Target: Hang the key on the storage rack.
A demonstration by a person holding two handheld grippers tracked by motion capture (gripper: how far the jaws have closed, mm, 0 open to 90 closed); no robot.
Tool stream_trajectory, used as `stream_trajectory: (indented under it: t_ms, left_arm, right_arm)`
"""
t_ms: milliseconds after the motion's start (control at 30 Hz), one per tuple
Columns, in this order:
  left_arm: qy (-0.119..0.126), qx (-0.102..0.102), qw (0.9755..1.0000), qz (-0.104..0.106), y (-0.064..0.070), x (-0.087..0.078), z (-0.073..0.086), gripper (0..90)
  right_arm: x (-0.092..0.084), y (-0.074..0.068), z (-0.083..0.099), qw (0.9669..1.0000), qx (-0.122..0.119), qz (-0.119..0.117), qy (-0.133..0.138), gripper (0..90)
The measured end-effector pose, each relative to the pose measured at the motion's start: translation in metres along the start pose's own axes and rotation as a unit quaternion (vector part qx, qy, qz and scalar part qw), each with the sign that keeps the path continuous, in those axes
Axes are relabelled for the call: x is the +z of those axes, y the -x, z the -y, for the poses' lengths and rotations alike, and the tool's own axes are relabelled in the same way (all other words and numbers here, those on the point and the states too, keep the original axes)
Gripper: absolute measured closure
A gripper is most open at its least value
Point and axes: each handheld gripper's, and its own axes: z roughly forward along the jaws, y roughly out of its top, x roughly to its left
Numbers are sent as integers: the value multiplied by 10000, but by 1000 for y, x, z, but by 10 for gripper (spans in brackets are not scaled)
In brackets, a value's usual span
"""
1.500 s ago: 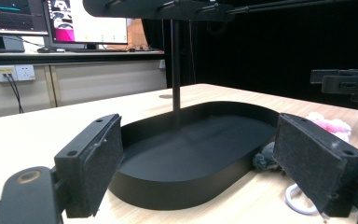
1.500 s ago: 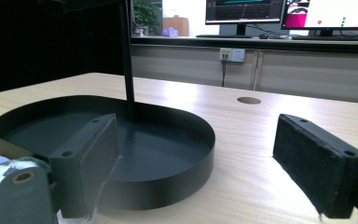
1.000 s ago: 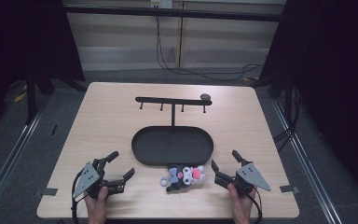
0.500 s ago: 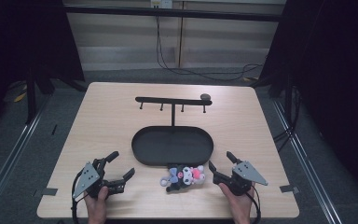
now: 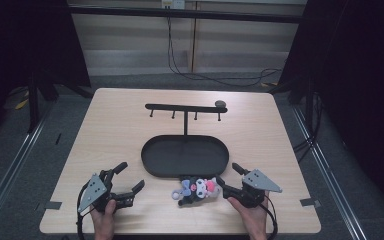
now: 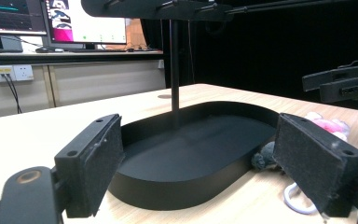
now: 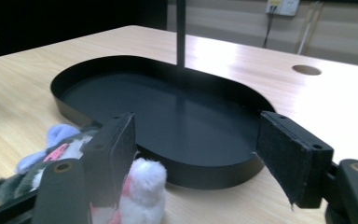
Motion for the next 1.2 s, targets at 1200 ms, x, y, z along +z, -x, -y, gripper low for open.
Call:
stream_trajectory:
  t_ms: [1200]
  left_arm:
    - [3,0,10000,4,0,0,0,156]
  right_arm:
    - [42,-19,-89,9649,-830,-1743,-1780,473]
